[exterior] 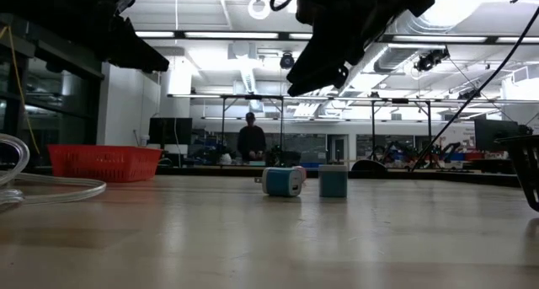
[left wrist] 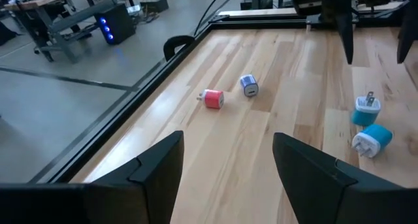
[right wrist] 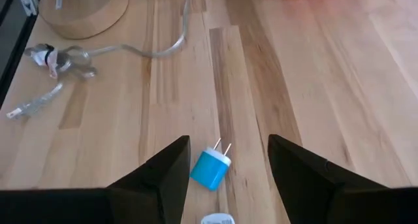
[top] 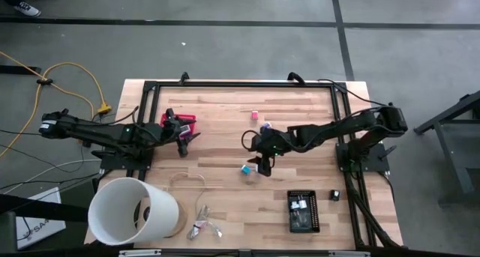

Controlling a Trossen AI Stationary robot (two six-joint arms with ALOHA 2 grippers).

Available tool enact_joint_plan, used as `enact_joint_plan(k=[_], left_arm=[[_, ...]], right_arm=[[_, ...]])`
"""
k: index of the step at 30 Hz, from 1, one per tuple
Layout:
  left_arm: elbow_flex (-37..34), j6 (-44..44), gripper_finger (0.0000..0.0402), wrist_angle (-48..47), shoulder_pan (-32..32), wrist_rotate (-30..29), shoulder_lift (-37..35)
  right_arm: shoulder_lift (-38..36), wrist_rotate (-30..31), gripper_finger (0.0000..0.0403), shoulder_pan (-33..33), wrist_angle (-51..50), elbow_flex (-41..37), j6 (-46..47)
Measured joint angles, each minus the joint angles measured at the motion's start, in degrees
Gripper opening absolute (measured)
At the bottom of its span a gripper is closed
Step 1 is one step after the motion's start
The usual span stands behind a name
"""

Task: Pick & Place Office items
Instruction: Put the left blue charger adapter into the black bin

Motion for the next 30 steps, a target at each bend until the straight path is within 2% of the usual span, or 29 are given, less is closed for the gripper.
enact_joint_plan(k=[13, 16, 23, 26, 30], left_arm=[[0.0, 0.0, 0.0227, 0.17, 0.0, 0.0, 0.02], [0.0, 0.0, 0.0227, 0.17, 0.0, 0.02, 0.02], [0.0, 0.02, 0.0227, 0.17, 0.0, 0.02, 0.04], [0.04, 0.02, 0.0227, 0.37, 0.0, 0.04, 0.04], [0.07, -0.02, 0.0227, 0.69, 0.0, 0.05, 0.04]], right_arm=[[0.0, -0.37, 0.0192, 0.07, 2.62, 0.0, 0.34], [0.0, 0.04, 0.0192, 0.12, 4.21, 0.0, 4.57], [2.61, 11.25, 0.0192, 2.83, 7.24, -0.03, 10.74], [5.16, 12.97, 0.0192, 4.6, 11.18, 1.1, 7.58], [9.22, 15.03, 0.0192, 6.27, 7.64, 6.55, 8.3]])
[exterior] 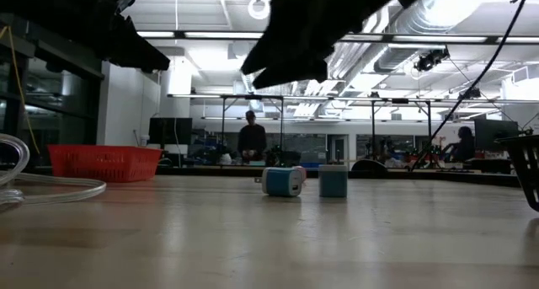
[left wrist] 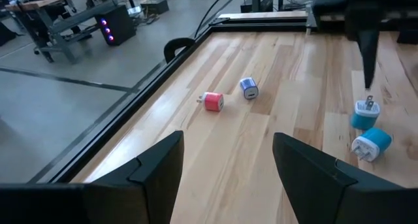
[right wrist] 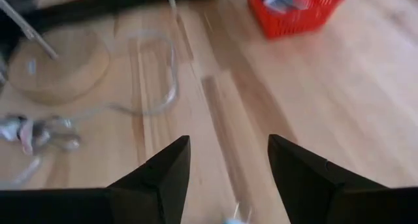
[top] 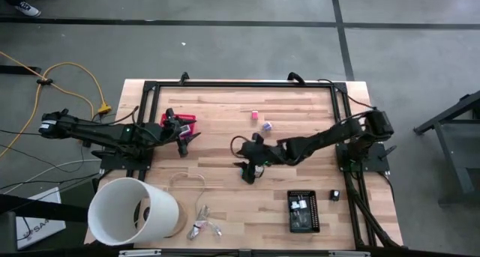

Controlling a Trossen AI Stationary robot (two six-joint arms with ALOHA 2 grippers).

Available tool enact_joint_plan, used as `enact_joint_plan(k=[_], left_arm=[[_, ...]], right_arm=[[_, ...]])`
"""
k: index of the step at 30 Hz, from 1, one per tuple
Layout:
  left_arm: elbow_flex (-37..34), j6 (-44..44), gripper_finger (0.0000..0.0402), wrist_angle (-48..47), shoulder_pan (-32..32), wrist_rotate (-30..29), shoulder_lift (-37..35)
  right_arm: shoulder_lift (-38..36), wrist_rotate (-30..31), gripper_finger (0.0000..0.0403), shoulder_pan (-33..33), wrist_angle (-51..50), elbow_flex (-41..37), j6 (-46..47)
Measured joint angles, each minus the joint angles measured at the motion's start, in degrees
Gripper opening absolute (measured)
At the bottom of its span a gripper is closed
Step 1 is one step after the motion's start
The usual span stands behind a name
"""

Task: Pick & Place Office items
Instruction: Put the left blue charger adapter into the black bin

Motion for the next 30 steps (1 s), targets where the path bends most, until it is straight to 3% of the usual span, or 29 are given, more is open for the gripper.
enact_joint_plan(k=[6, 12, 18, 30], left_arm=[[0.0, 0.04, 0.0227, 0.21, -0.02, -0.01, 0.0], [0.0, 0.01, 0.0227, 0.2, -0.02, -0.01, 0.0], [0.0, 0.02, 0.0227, 0.2, -0.02, -0.01, 0.0], [0.0, 0.03, 0.0227, 0.17, -0.02, -0.01, 0.0]], right_arm=[[7.66, -2.74, 0.0192, 0.05, -23.52, 16.77, 7.22], [15.35, -12.2, 0.0192, -2.36, -36.68, 27.82, 11.84], [19.08, -18.97, 0.0192, -4.53, -41.48, 28.85, 17.4], [19.41, -13.36, 0.0192, -3.86, -46.44, 28.92, 19.18]])
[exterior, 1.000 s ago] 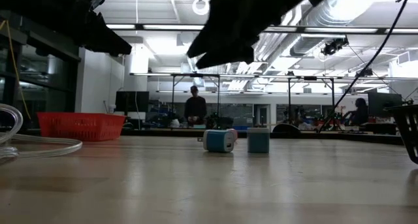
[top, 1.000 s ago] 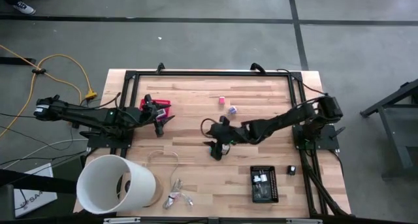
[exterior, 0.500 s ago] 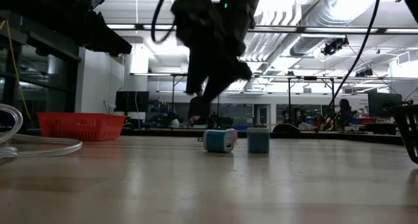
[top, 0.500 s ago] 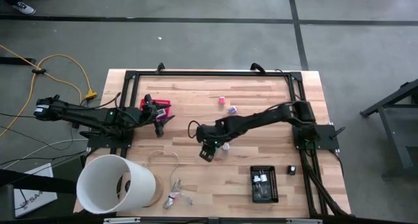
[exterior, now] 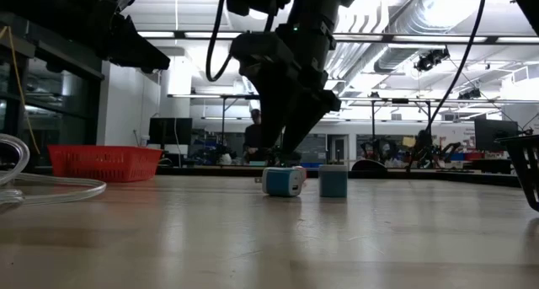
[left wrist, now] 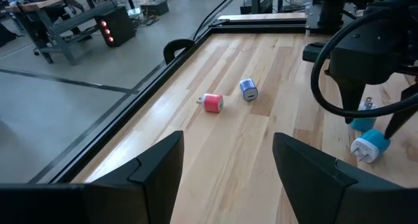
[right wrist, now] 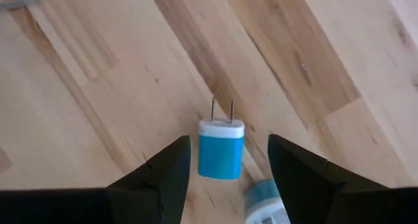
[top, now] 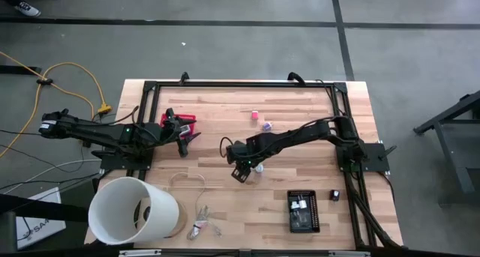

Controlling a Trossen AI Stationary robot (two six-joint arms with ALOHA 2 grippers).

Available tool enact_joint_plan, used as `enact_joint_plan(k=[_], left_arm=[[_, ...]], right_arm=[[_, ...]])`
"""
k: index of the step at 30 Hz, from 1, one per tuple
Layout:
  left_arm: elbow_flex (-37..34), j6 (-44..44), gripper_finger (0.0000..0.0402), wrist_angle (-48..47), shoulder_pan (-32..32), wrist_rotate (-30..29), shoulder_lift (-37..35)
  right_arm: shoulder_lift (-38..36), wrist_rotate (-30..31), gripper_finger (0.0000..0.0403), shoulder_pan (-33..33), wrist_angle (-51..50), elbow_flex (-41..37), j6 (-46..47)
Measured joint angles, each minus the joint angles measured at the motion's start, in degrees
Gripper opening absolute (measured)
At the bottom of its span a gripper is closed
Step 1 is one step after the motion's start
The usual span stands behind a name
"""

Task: Pick & Place Office items
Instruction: Put the left blue charger adapter into the black bin

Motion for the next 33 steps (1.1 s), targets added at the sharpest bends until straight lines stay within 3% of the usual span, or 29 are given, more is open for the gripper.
enact_joint_plan(k=[23, 33], left_arm=[[0.0, 0.02, 0.0227, 0.0, 0.01, 0.0, 0.0], [0.0, 0.02, 0.0227, 0.24, 0.0, 0.0, -0.02]], right_arm=[[1.83, 4.39, 0.0192, 2.9, 0.02, 0.0, 0.98], [3.88, 3.06, 0.0192, 2.98, 0.92, 0.0, 0.85]])
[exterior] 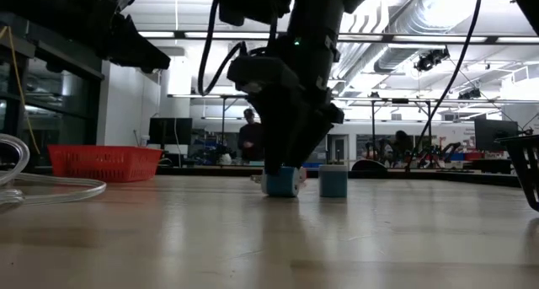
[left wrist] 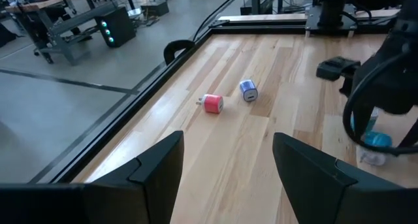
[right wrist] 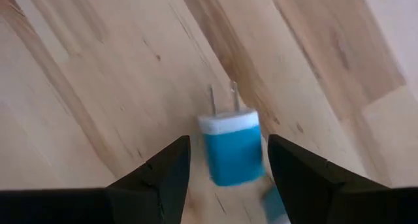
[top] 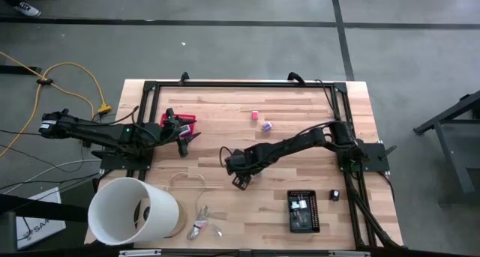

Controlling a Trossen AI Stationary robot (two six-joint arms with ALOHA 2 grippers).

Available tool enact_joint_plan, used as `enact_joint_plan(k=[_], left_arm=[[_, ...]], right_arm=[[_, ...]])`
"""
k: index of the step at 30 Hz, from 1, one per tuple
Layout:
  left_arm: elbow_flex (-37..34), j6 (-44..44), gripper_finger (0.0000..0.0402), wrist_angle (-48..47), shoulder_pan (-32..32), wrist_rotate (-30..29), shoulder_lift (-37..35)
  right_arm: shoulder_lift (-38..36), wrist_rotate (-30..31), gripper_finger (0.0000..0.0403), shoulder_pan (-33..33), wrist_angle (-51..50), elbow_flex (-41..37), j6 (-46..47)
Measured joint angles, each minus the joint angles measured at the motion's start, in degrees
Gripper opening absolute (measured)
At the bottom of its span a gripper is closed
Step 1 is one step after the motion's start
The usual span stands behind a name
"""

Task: Pick & Place Office items
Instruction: Put the left blue charger adapter into the black bin

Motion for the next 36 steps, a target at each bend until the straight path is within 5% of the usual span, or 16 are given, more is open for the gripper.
enact_joint_plan(k=[21, 36], left_arm=[[0.0, 0.0, 0.0227, 0.84, 0.0, 0.0, 0.0], [0.0, 0.02, 0.0227, 0.84, 0.0, 0.0, 0.0]], right_arm=[[0.32, 0.68, 0.019, 0.0, -0.36, -0.02, -0.02], [0.28, 0.71, 0.0134, 0.0, -0.46, -0.02, -0.04]])
